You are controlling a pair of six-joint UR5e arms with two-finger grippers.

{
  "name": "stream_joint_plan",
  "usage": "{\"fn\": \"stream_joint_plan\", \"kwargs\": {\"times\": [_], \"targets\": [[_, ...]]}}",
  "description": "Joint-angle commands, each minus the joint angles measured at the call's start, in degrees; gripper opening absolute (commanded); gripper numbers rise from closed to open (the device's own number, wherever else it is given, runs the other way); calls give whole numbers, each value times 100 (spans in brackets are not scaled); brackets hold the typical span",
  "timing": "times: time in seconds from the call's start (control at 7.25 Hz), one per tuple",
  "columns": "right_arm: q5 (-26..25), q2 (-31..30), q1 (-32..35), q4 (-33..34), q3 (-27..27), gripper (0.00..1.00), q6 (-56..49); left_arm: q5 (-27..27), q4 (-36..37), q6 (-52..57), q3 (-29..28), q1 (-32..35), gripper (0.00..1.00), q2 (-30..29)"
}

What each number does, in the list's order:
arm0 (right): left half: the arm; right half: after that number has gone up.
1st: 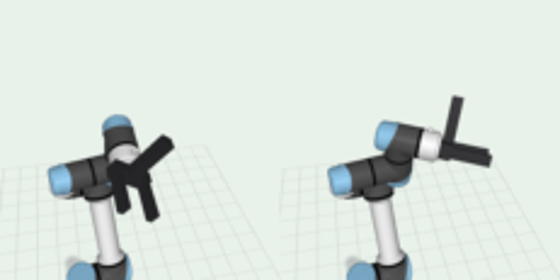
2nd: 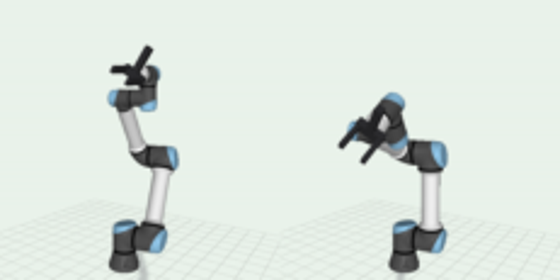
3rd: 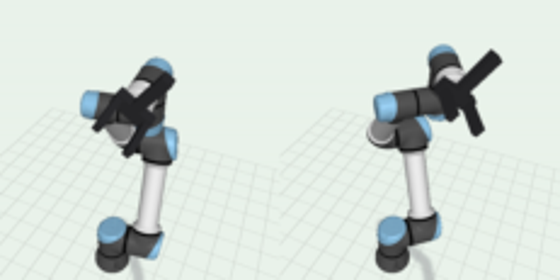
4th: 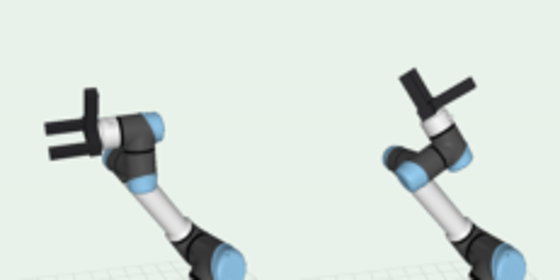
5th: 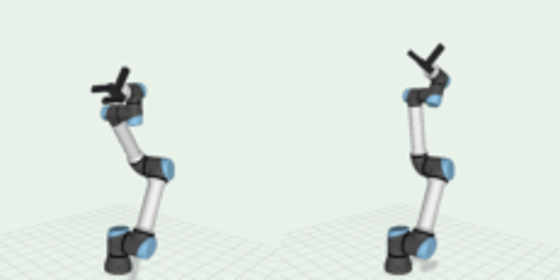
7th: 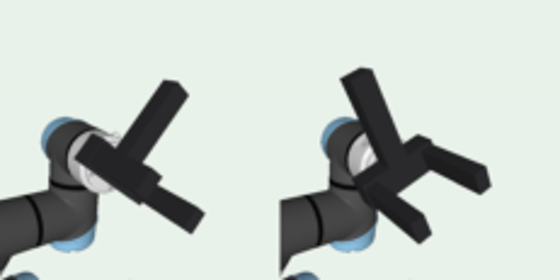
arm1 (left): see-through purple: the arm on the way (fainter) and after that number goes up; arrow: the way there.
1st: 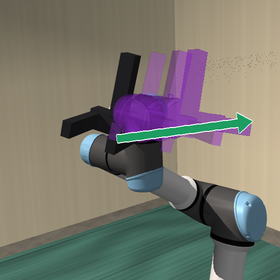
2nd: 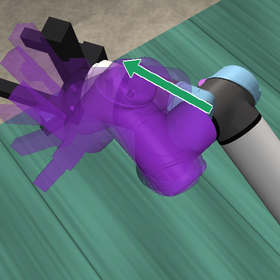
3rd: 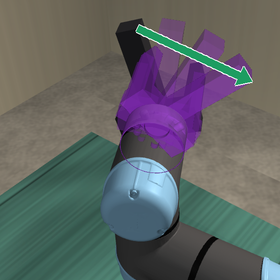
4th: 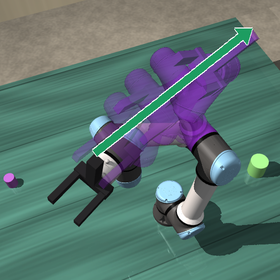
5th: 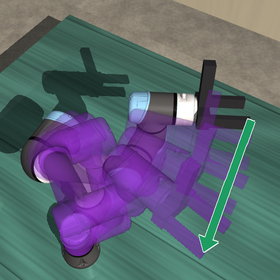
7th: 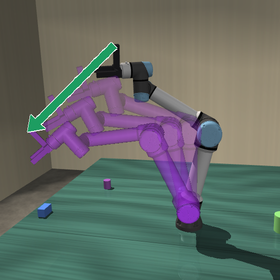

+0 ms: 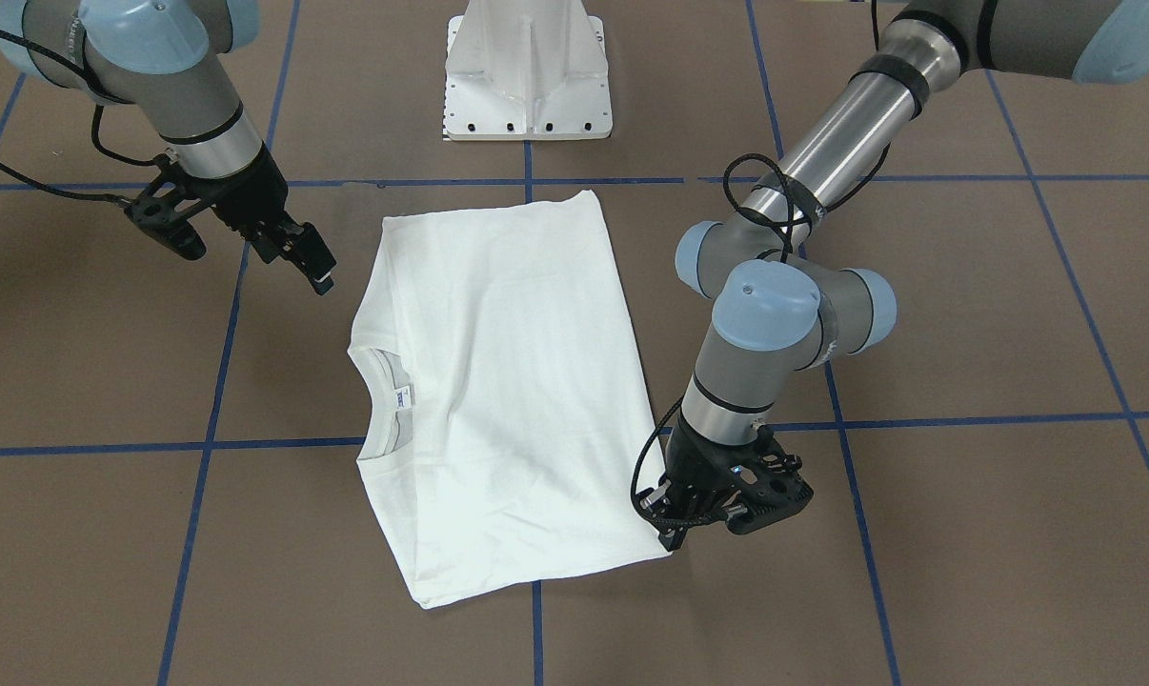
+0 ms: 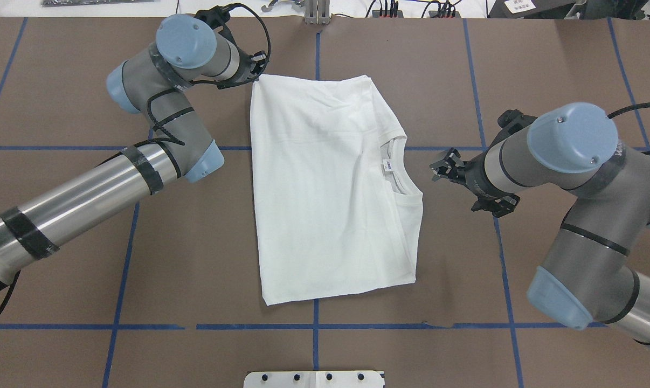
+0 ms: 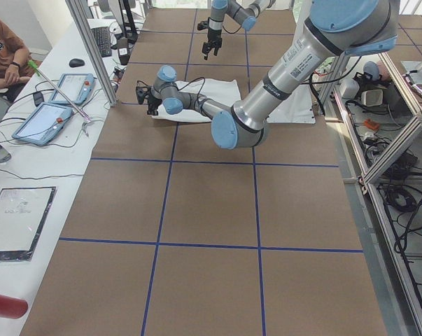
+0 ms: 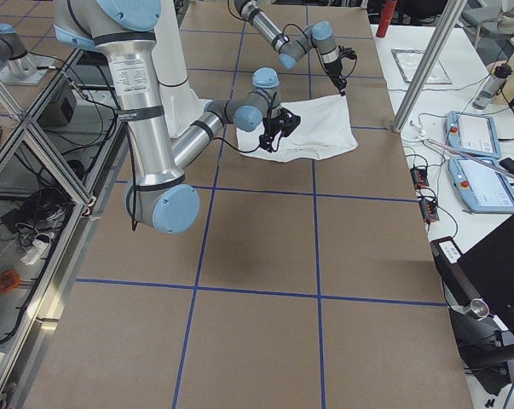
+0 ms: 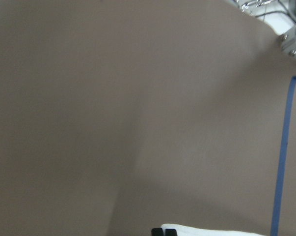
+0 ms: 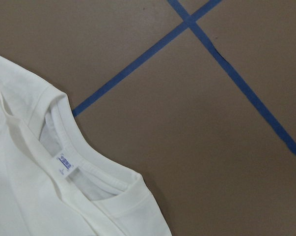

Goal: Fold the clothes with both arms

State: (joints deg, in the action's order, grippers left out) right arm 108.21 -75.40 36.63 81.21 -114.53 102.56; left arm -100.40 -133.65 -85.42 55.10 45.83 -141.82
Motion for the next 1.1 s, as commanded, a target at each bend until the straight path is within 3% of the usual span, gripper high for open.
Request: {"fn": "stream_joint_plan", "kwargs": {"times": [0.0, 0.41, 0.96], "targets": [[-744, 70, -801, 0, 1, 100, 560, -23, -204, 78, -219, 49, 51, -197], [-1256, 78, -1743, 18, 115, 100, 2054, -111, -153, 16, 340, 58, 57, 29], [-1557, 96, -2124, 26, 352, 95, 2347, -190, -170, -1, 475, 58, 59, 198]]}}
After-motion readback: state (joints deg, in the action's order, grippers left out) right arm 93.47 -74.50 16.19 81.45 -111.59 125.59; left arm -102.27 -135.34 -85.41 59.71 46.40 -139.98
